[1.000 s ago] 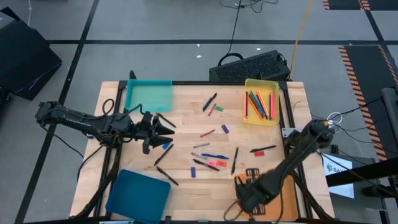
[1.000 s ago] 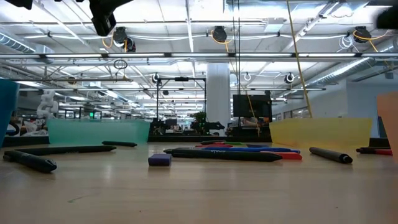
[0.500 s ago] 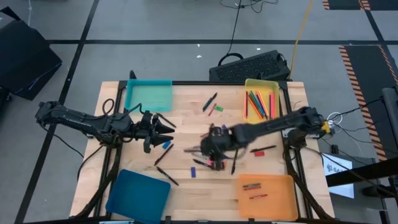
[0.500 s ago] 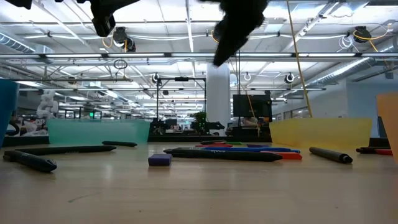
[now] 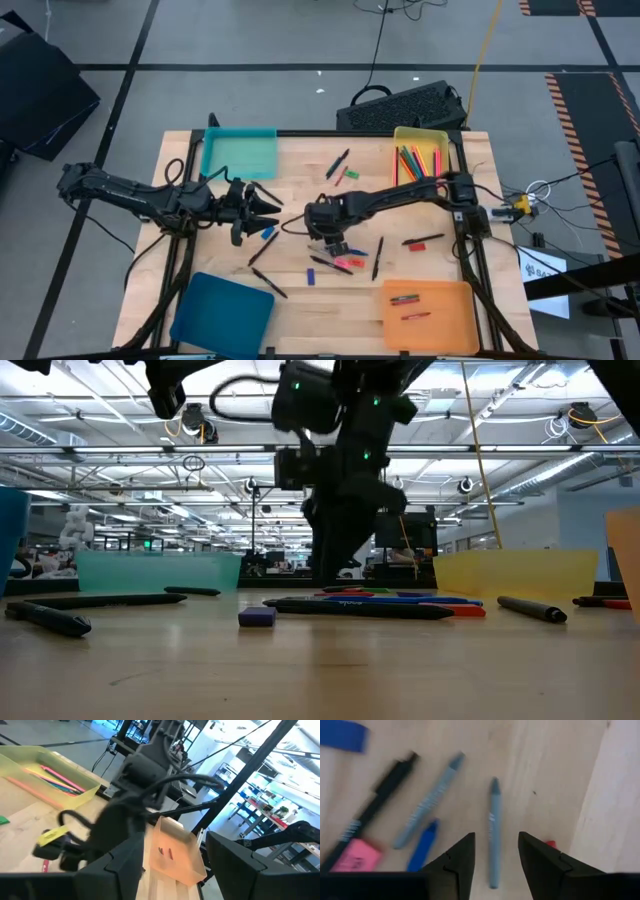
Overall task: Sort crayons/erasers/pens/pencils in bins
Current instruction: Put the gray crayon into the orange bin
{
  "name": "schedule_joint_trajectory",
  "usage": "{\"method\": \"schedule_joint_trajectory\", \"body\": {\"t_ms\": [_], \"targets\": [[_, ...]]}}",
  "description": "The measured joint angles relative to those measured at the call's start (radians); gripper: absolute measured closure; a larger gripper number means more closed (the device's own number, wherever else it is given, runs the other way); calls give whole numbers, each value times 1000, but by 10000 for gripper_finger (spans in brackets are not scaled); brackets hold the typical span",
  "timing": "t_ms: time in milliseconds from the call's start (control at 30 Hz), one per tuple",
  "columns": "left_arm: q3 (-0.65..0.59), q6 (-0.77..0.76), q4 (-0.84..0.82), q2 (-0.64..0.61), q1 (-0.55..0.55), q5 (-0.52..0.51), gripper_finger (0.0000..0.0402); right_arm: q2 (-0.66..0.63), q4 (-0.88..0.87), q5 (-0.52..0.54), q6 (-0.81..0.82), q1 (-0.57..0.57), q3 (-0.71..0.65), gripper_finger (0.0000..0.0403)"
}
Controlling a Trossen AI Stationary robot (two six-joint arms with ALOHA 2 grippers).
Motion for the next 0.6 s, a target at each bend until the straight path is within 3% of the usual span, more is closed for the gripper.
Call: {"method": "schedule_joint_trajectory", "body": {"t_ms": [333,600], "targets": [[0,0,-1,0,0,0,186,60,19,-44,-31,-50,-13,318],[0,0,0,0,0,0,185,59,48,8,-50,-35,-88,374]]}}
